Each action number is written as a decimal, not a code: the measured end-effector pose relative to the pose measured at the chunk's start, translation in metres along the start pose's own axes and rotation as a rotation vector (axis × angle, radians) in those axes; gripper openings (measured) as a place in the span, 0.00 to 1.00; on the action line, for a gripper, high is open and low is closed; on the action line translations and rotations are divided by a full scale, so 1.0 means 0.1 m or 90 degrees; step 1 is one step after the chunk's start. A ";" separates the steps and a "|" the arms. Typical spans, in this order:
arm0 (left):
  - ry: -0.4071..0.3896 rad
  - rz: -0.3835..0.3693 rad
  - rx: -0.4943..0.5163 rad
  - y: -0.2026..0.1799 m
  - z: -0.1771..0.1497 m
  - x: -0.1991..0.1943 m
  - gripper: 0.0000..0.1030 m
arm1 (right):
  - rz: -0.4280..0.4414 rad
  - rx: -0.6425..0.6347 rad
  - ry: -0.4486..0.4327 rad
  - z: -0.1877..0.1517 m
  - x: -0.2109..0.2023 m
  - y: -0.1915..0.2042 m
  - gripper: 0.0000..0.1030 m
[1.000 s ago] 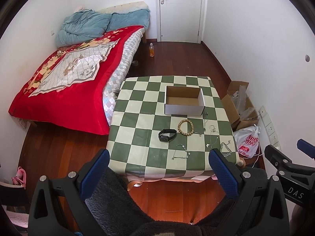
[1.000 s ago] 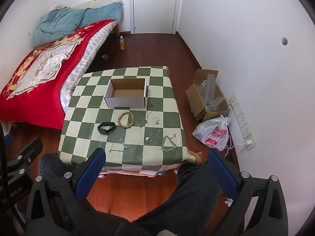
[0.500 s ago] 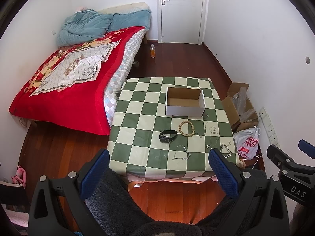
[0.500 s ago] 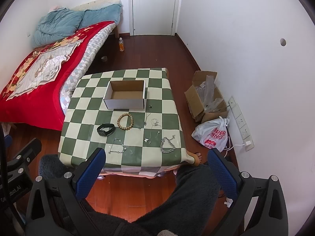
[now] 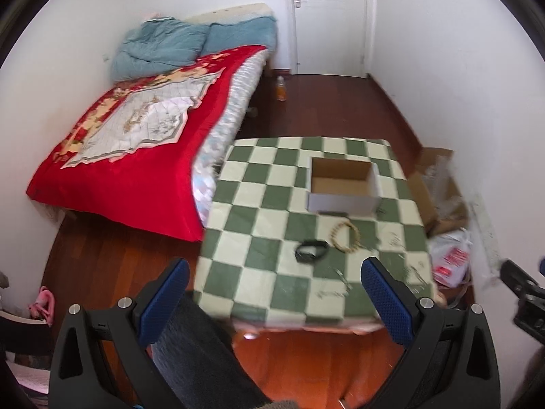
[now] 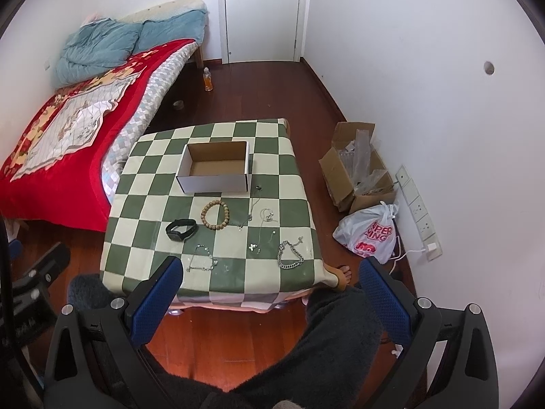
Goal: Organize jewelry
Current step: 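Grasp the thick silver chain with the right tool while the left tool grasps a thin silver chain, then carry both held silver chains over the white cardboard box, then open both tools to drop the chains into the box, then withdraw both tools from the box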
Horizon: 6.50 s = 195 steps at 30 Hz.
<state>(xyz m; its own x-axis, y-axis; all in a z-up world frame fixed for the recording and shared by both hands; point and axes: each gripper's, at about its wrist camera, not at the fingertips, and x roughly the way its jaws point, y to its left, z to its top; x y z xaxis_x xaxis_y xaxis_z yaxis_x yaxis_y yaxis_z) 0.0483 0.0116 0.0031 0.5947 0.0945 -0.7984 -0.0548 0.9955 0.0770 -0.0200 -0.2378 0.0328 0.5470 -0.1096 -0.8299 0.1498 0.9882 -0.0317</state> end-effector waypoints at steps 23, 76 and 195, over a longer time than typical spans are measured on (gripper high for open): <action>0.318 -0.006 0.049 -0.66 -0.87 2.89 0.87 | -0.049 0.057 0.320 -0.43 3.40 -0.72 0.81; 0.248 -0.135 0.171 -1.21 -1.13 2.53 0.52 | 0.097 0.130 0.320 -0.70 3.39 -0.70 0.04; -0.058 0.073 -0.011 -0.14 0.68 1.52 1.00 | 0.029 -0.050 0.014 1.08 2.17 0.78 1.00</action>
<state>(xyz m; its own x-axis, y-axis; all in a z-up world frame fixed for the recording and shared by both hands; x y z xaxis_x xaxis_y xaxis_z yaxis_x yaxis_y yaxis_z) 0.1935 0.0114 -0.0786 0.6540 0.2084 -0.7272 -0.1407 0.9780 0.1538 0.1997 -0.1964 -0.0898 0.5333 -0.0630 -0.8436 0.0593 0.9976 -0.0370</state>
